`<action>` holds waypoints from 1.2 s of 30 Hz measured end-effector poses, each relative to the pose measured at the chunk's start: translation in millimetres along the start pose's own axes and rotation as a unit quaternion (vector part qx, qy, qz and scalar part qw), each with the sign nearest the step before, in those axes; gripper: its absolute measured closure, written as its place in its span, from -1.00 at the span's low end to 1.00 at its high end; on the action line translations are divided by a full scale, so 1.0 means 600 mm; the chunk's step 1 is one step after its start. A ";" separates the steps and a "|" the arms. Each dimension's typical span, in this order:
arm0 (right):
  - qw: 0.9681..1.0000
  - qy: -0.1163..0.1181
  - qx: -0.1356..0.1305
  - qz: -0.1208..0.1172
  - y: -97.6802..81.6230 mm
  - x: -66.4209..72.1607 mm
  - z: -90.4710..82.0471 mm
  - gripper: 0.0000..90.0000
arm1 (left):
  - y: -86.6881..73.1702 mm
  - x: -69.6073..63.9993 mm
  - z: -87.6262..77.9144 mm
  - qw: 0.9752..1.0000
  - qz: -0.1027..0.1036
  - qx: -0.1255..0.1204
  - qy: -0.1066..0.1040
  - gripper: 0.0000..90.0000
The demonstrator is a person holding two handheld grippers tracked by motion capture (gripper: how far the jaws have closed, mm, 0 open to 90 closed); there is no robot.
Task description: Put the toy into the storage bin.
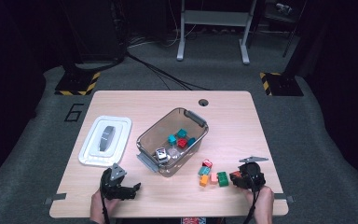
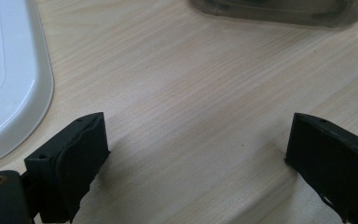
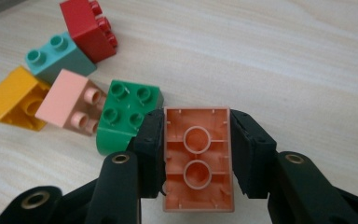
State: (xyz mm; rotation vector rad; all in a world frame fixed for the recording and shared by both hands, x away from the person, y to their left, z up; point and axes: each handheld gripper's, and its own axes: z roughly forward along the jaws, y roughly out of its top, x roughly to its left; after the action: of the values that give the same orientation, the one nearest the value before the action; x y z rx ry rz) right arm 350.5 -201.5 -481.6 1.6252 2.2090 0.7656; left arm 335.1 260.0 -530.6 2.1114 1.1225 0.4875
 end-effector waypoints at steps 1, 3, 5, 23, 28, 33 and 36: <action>1.000 -0.001 -0.004 -0.001 0.004 -0.001 0.000 0.30 | 0.000 0.000 0.000 1.000 0.000 0.000 0.000 -0.88; 1.000 -0.001 -0.009 0.001 0.013 -0.002 -0.001 0.30 | 0.000 0.000 0.000 1.000 0.001 0.000 0.000 -0.88; 1.000 -0.001 -0.014 -0.005 0.020 -0.003 -0.001 0.30 | 0.000 0.000 0.000 1.000 0.001 0.000 0.000 -0.88; 0.999 0.007 -0.033 -0.035 0.097 0.016 0.010 0.30 | 0.000 0.000 0.000 1.000 0.000 0.000 -0.001 -0.88; 0.998 0.012 -0.034 -0.042 0.114 0.020 0.014 0.30 | 0.000 0.000 0.000 1.000 0.000 0.000 0.000 -0.88; 0.998 0.014 -0.037 -0.046 0.127 0.022 0.015 0.30 | 0.000 0.000 0.000 1.000 0.001 0.000 0.000 -0.88; 0.998 0.016 -0.041 -0.052 0.136 0.024 0.014 0.30 | 0.000 0.000 0.000 1.000 0.001 0.000 -0.001 -0.88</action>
State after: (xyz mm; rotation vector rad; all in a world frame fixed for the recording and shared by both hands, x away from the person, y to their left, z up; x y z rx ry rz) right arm 414.5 -167.8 -440.5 1.4573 2.2326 0.8469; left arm 335.2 260.1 -530.5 2.1133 1.1205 0.4866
